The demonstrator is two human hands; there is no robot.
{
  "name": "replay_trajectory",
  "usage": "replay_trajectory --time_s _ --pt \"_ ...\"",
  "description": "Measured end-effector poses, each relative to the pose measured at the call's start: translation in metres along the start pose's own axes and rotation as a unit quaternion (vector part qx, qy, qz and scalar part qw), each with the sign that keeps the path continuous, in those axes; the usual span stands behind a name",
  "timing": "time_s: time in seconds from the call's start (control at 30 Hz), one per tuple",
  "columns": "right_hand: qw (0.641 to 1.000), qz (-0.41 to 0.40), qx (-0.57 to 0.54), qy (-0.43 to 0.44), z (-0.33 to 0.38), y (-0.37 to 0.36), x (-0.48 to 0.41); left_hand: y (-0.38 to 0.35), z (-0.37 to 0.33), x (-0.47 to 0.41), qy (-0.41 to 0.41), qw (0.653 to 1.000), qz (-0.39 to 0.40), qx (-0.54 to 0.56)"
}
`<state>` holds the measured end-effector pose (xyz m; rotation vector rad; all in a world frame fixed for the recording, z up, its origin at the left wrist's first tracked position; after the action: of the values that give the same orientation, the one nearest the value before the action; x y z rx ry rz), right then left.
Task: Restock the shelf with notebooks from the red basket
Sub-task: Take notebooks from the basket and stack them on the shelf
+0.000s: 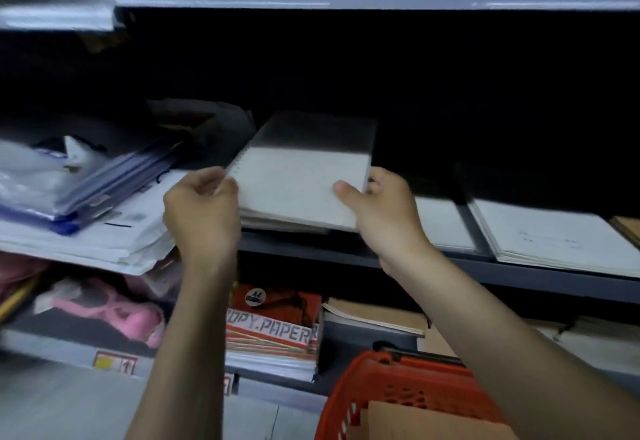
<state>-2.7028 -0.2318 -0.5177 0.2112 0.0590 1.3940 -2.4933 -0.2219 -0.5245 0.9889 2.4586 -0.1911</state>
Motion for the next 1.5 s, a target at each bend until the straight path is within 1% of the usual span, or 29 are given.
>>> replay_trajectory --time_s 0.07,0.13,0.2,0.23,0.27,0.3,0.33,0.37,0.47,0.53,0.57,0.7,0.77,0.87,0.97,1.1,1.2,1.3,1.33,1.4,1.43,1.5 --pt "0.991 -0.023 0.134 0.006 0.000 -0.015 -0.001 0.000 0.006 -0.001 -0.018 0.996 -0.027 -0.078" --pt "0.973 0.001 0.232 0.004 -0.005 -0.023 0.006 0.000 0.010 0.004 -0.048 0.993 -0.020 -0.110" --pt "0.962 0.044 0.269 0.014 -0.010 -0.023 0.016 -0.001 0.016 0.007 -0.094 0.986 -0.012 -0.138" --pt "0.960 0.060 0.274 0.017 -0.011 -0.023 0.019 -0.001 0.020 0.006 -0.103 0.985 -0.003 -0.139" --pt "0.957 0.072 0.281 0.020 -0.013 -0.022 0.020 0.000 0.024 0.002 -0.079 0.992 0.011 -0.100" --pt "0.953 0.078 0.291 0.024 -0.016 -0.022 0.021 0.000 0.027 0.000 -0.034 0.998 0.032 -0.039" --pt "0.949 0.079 0.303 0.029 -0.019 -0.022 0.021 0.001 0.031 -0.002 0.012 0.998 0.054 0.023" --pt "0.946 0.079 0.312 0.036 -0.020 -0.023 0.022 0.003 0.035 -0.003 0.032 0.995 0.072 0.060" --pt "0.948 0.072 0.308 0.044 -0.019 -0.029 0.018 0.015 0.044 -0.007 0.017 0.991 0.101 0.086" --pt "0.955 0.071 0.286 0.033 -0.018 -0.033 0.012 0.018 0.049 -0.007 0.028 0.985 0.113 0.128" --pt "0.959 0.069 0.275 0.027 -0.017 -0.035 0.010 0.019 0.051 -0.007 0.028 0.984 0.119 0.133" --pt "0.967 0.093 0.238 -0.010 -0.013 -0.037 0.004 0.018 0.053 -0.005 -0.013 0.984 0.151 0.095" --pt "0.971 0.100 0.214 -0.031 -0.012 -0.034 0.002 0.017 0.053 -0.004 -0.030 0.985 0.148 0.087" --pt "0.975 0.078 0.205 -0.038 -0.012 -0.036 0.002 0.014 0.055 -0.007 -0.034 0.988 0.119 0.089" --pt "0.980 0.035 0.196 -0.022 -0.011 -0.039 0.001 0.009 0.056 -0.008 -0.039 0.992 0.086 0.088" --pt "0.970 -0.001 0.242 0.004 -0.008 -0.040 -0.003 0.005 0.060 -0.010 -0.036 0.995 0.063 0.075" --pt "0.964 0.008 0.267 0.002 -0.005 -0.041 -0.002 0.005 0.058 -0.008 -0.032 0.996 0.056 0.066" --pt "0.953 0.013 0.301 0.022 -0.004 -0.036 0.006 0.009 0.045 0.005 -0.019 0.999 0.015 0.045" --pt "0.949 0.002 0.312 0.044 -0.003 -0.031 0.012 0.010 0.037 0.012 -0.029 0.999 -0.002 0.027" --pt "0.935 -0.031 0.338 0.105 -0.001 -0.018 0.028 0.012 0.017 0.030 -0.089 0.996 -0.012 -0.014" --pt "0.927 -0.048 0.350 0.129 0.000 -0.009 0.037 0.011 0.006 0.042 -0.122 0.992 -0.002 -0.026" --pt "0.919 -0.066 0.360 0.144 -0.004 0.010 0.057 0.006 -0.010 0.069 -0.164 0.985 0.044 -0.033"
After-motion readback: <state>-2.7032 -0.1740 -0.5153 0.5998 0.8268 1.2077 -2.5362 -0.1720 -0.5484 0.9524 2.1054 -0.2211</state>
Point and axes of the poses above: each hand's wrist, its own x-axis away from the middle knuckle, its own y-axis out of the back of the hand, z = x × y, the point moved 3 cm from there along -x, towards the middle knuckle, and after that the axes turned 14 degrees about -y, right-handed, at the moved point
